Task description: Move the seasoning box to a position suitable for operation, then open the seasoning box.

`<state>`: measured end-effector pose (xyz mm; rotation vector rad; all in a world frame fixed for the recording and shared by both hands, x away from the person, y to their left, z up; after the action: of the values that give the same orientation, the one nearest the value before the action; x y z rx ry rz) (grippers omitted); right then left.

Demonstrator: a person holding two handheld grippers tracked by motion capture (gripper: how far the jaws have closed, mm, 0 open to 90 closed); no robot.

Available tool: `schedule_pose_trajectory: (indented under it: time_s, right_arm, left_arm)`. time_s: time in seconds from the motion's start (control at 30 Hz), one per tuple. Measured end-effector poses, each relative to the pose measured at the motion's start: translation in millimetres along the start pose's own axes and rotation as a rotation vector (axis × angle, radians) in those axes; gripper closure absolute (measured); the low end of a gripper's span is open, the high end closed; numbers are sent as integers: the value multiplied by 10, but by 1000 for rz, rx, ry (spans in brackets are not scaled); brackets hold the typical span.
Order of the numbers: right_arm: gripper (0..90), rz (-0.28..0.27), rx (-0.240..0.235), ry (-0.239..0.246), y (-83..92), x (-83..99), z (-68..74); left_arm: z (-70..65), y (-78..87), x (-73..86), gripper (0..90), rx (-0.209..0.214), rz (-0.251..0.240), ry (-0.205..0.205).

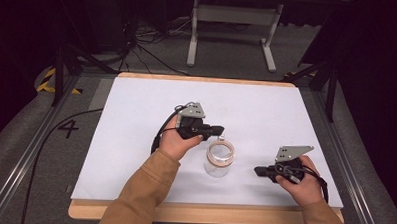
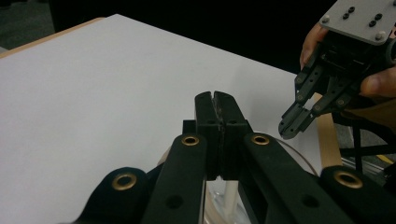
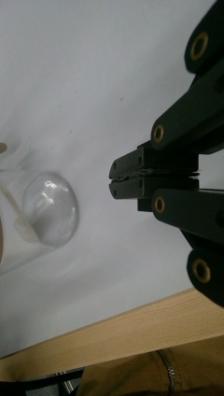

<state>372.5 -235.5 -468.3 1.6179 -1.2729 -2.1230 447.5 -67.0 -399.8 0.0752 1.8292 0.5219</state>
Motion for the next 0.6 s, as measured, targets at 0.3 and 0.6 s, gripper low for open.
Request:
schedule_pose_trajectory:
  time_s: [0.3, 0.6]
  right_arm:
    - [899, 4, -3, 8, -22, -4, 26]
    - [900, -15, -17, 21, -52, -64, 96]
  left_arm:
    - [40, -79, 78, 896, -7, 33, 5]
    - [108, -151, 162, 898, -12, 46, 41]
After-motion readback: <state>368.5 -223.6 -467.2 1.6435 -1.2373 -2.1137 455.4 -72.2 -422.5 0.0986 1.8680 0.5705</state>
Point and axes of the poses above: each handheld gripper's, and its own axes: y roughly backward along the jaws, x roughly out of its underside, z roughly to its left, the point moved 10 cm from there along -y, roughly forward along the jaws, and after that the axes turned 2 degrees about y, right-handed, at the moved point
